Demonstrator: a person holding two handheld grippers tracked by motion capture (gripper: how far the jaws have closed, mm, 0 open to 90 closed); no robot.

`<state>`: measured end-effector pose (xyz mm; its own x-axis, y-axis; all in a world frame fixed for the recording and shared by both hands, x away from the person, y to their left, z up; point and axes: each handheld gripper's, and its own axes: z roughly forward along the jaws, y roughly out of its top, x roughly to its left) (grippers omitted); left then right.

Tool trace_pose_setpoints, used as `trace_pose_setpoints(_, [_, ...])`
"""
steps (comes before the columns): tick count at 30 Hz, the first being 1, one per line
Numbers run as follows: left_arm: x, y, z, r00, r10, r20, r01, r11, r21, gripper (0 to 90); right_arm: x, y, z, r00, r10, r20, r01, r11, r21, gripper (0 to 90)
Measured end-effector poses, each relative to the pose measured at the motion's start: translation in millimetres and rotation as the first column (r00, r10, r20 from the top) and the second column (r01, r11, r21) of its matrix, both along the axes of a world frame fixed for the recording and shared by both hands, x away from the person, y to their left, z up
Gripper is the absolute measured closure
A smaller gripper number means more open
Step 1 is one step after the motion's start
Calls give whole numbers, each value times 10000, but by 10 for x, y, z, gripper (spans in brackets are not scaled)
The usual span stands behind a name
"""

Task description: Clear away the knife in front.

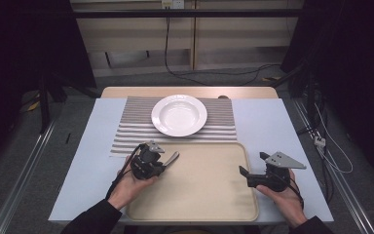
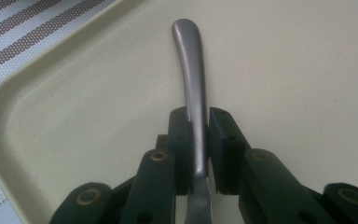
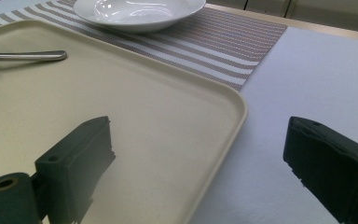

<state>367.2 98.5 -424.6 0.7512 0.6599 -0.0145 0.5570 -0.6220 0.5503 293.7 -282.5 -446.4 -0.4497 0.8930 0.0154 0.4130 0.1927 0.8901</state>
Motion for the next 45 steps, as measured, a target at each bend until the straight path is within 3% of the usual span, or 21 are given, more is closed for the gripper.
trace_pose_setpoints(12, [-3,-57,-71,9994,32,-338,-30,10000,81,799,-1,-1,0,10000,13,11,-13,10000,1,82])
trace_pose_setpoints(24, [-44,-127,-66,9991,76,-410,-72,9999,98,797,-3,4,1,10000,33,-18,-33,10000,11,82])
trace_pose_setpoints(36, [-86,-38,-89,9983,178,-561,-198,9992,-346,784,-1,6,-2,10000,78,-19,-78,10000,-12,82])
trace_pose_setpoints(40, [-81,-18,-90,9974,73,-717,-111,9985,-527,705,0,7,-4,9999,109,-17,-109,9999,-18,82])
trace_pose_setpoints(43, [-70,-3,-83,9985,-3,-545,-17,9993,-375,619,4,3,-6,9999,123,-29,-123,9999,4,82])
trace_pose_setpoints(45, [-56,22,-64,9991,-103,-413,83,9988,-489,583,3,3,-6,9999,140,-28,-140,9999,14,83])
